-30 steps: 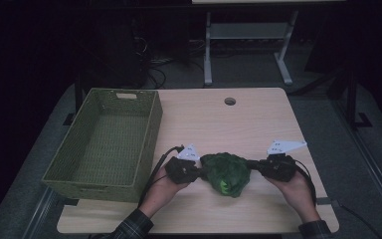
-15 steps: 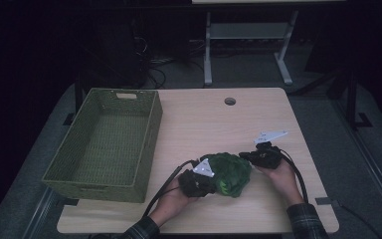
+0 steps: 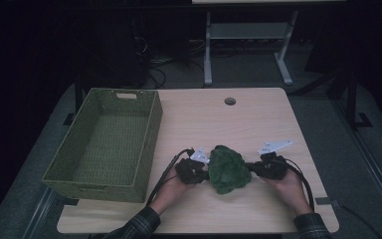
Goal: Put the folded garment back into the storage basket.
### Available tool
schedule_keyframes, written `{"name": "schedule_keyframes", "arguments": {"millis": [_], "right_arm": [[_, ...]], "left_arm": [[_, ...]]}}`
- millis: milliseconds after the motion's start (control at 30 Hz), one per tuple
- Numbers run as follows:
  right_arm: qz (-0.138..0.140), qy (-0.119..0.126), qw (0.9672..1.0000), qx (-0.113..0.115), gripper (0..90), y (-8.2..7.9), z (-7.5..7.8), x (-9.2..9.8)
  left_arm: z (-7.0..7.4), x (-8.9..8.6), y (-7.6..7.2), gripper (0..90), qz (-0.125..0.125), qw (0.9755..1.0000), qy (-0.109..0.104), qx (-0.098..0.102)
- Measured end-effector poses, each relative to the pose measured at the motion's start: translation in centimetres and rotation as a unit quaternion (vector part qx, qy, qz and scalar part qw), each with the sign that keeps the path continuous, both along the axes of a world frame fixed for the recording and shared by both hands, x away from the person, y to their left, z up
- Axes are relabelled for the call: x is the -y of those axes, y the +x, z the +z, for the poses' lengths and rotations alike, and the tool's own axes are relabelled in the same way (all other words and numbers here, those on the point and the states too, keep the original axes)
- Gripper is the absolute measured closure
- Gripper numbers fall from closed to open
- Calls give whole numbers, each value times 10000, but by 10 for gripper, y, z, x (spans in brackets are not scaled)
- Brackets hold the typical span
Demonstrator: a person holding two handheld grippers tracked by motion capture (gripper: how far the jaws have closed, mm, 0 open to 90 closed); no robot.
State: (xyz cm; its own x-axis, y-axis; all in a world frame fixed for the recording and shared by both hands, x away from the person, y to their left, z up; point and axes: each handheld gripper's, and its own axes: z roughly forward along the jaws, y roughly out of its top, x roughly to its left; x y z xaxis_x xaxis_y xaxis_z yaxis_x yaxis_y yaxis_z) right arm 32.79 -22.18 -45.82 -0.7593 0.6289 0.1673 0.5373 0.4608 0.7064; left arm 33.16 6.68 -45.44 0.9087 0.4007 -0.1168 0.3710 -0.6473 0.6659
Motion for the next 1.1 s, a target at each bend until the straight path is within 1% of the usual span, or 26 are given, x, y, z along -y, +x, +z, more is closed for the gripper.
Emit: {"name": "schedule_keyframes", "arguments": {"millis": [33,67,100,133,200,267,300,333,367,400,433,467,500,533,567,600,633,667,733,800,867,933,1000,1100], "right_arm": [[5,5,10000,-38,899,-2,0,0],[53,3,10000,-52,900,-6,0,-1],[81,-18,10000,-35,899,-7,-1,-1],[83,-20,9999,-84,900,-9,-1,-1],[108,-3,9999,-76,899,-12,-1,0],[24,11,10000,-45,898,-15,0,1],[15,30,10000,1,896,-15,-1,3],[-58,40,10000,27,858,-16,-2,6],[-173,46,9998,56,834,-17,-2,9],[-271,77,9996,-3,813,-18,-2,12],[-349,73,9994,-5,770,-18,-3,15],[-486,80,9988,62,695,-20,-4,18],[-626,58,9980,98,670,-22,-4,21],[-717,2,9973,127,623,-23,-6,24],[-820,-54,9964,201,566,-24,-8,27],[-1009,-173,9946,178,508,-25,-9,30],[-1061,-241,9937,253,485,-26,-11,32],[-1168,-294,9922,328,430,-27,-13,36],[-1314,-345,9901,366,339,-27,-16,39],[-1453,-466,9872,461,279,-26,-20,40],[-1510,-506,9860,495,227,-25,-21,41],[-1555,-460,9853,540,171,-24,-24,42],[-1603,-476,9845,521,157,-23,-24,42],[-1618,-483,9843,521,156,-23,-24,42]], "left_arm": [[0,-2,3,900,-6,10000,29,21],[0,-1,3,900,70,10000,-40,-6],[0,-3,5,900,57,10000,-27,13],[1,-4,6,900,32,10000,2,45],[2,-5,6,900,88,9999,-39,30],[3,-8,7,900,91,9999,-27,50],[4,-10,6,899,127,9999,-73,37],[6,-12,7,899,111,9999,-60,47],[8,-14,6,899,162,9998,-115,50],[10,-16,7,897,163,9998,-130,59],[12,-19,7,876,182,9997,-142,45],[14,-21,7,848,182,9997,-169,42],[15,-24,7,832,180,9997,-175,27],[17,-27,7,812,163,9998,-138,40],[20,-29,7,789,173,9997,-191,13],[21,-30,6,767,175,9996,-229,10],[23,-32,6,745,154,9996,-217,23],[25,-33,5,701,153,9996,-223,33],[29,-35,5,626,119,9996,-241,40],[35,-36,4,540,55,9995,-291,87],[40,-37,4,479,-55,9994,-323,115],[47,-34,4,402,-218,9991,-358,99],[50,-31,4,351,-322,9987,-362,133],[55,-22,6,273,-480,9983,-319,85]]}}
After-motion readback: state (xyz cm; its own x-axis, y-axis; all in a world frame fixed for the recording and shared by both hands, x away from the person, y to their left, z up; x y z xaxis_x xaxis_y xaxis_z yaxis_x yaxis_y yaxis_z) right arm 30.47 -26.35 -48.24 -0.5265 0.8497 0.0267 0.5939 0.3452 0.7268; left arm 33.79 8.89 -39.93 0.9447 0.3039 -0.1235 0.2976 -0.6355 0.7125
